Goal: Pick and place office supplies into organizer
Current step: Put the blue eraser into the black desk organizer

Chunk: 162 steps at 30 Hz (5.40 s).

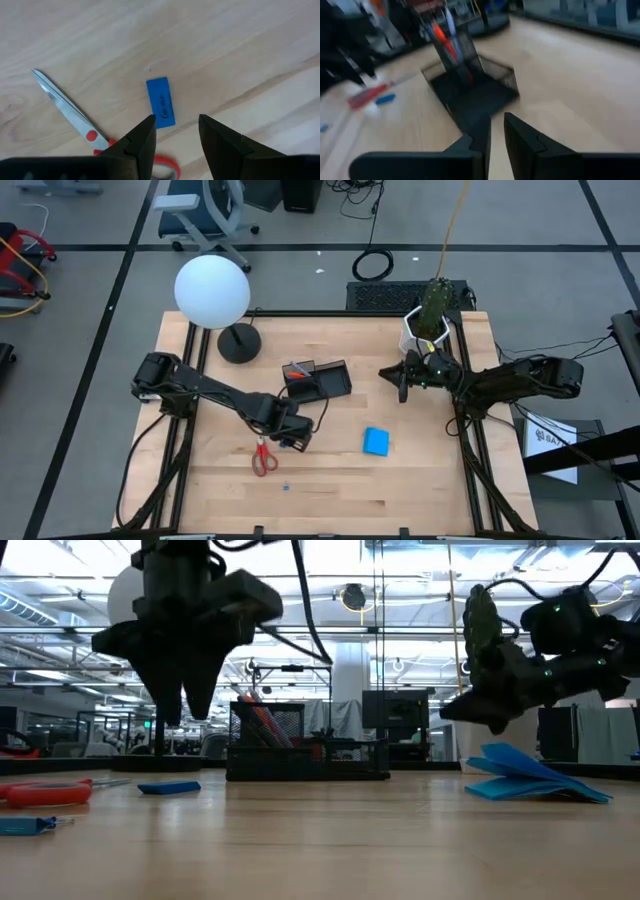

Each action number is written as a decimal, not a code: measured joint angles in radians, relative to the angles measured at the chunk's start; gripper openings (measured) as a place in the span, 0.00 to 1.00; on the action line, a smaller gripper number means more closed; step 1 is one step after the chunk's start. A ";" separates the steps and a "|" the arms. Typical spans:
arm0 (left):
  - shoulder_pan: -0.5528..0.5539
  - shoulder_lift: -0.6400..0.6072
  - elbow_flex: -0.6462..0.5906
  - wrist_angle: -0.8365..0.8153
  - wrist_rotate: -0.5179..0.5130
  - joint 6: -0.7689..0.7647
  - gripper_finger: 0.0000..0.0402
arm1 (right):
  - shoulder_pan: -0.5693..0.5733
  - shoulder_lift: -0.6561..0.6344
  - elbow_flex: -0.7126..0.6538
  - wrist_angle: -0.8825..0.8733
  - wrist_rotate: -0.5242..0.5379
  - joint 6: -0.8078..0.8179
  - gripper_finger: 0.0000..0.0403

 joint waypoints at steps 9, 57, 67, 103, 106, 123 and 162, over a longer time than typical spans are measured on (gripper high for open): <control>-0.002 0.054 0.000 0.008 0.035 -0.002 0.38 | 0.000 0.001 -0.001 0.064 -0.001 0.000 0.12; 0.013 0.191 0.004 0.045 0.060 -0.042 0.37 | 0.000 0.000 -0.001 0.067 -0.002 0.000 0.12; 0.011 0.192 0.003 0.052 0.062 -0.034 0.06 | 0.000 0.000 -0.002 0.067 -0.002 -0.001 0.12; 0.017 0.199 0.174 -0.057 0.029 0.042 0.03 | 0.000 0.000 -0.001 0.067 -0.002 -0.001 0.12; 0.029 0.197 0.174 -0.057 0.059 0.072 0.05 | 0.000 0.000 -0.001 0.067 -0.002 -0.001 0.12; 0.052 0.197 0.175 -0.014 0.089 0.130 0.34 | 0.000 0.000 -0.001 0.067 -0.002 -0.001 0.12; 0.078 0.309 0.177 -0.015 0.105 0.094 0.28 | 0.000 0.000 -0.002 0.068 -0.002 0.000 0.12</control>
